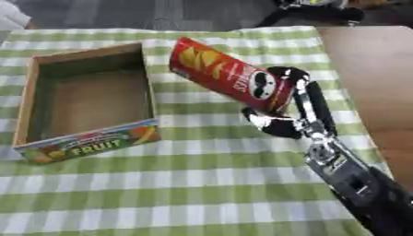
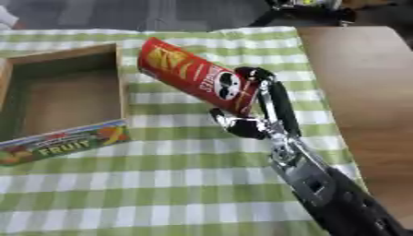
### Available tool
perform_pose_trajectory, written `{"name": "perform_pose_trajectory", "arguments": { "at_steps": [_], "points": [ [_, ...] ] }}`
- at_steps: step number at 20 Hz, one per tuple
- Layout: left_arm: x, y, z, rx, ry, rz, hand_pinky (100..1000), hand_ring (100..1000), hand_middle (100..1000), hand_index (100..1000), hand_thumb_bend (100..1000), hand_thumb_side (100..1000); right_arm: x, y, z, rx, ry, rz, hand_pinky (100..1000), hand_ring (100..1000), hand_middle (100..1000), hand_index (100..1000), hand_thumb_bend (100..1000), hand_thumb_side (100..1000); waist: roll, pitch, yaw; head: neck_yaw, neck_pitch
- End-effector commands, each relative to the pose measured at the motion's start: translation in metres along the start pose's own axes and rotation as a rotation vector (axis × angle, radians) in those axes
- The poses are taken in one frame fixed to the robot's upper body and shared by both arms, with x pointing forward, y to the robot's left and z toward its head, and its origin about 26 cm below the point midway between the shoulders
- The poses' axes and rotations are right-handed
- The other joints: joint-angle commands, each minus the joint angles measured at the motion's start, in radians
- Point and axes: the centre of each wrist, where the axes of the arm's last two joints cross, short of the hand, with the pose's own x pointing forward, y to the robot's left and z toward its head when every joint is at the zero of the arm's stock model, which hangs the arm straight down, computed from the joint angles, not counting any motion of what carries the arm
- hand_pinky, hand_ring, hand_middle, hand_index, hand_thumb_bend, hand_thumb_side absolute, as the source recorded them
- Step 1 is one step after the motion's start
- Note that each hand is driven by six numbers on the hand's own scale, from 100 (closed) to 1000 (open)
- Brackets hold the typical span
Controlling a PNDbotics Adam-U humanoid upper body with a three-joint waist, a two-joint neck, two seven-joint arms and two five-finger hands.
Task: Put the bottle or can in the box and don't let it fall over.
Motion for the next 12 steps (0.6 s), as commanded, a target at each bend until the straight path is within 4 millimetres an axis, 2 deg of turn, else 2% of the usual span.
{"name": "perform_pose_trajectory", "arguments": {
  "at_steps": [1, 12],
  "points": [
    [0.005, 0.009, -0.004, 0.021, -0.032, -0.023, 622, 632, 625, 728, 100, 651, 0.018, -0.019, -0.01, -0.013, -0.048, 0.012, 100, 302, 176, 357, 475, 100, -0.007, -0.037, 0.0, 0.002, 0.0],
    [0.005, 0.009, -0.004, 0.02, -0.035, -0.029, 622, 631, 625, 728, 100, 649, 0.065, -0.03, -0.037, 0.023, -0.15, -0.014, 100, 298, 176, 350, 466, 100, -0.013, -0.047, 0.007, -0.003, 0.003]
  ]
}}
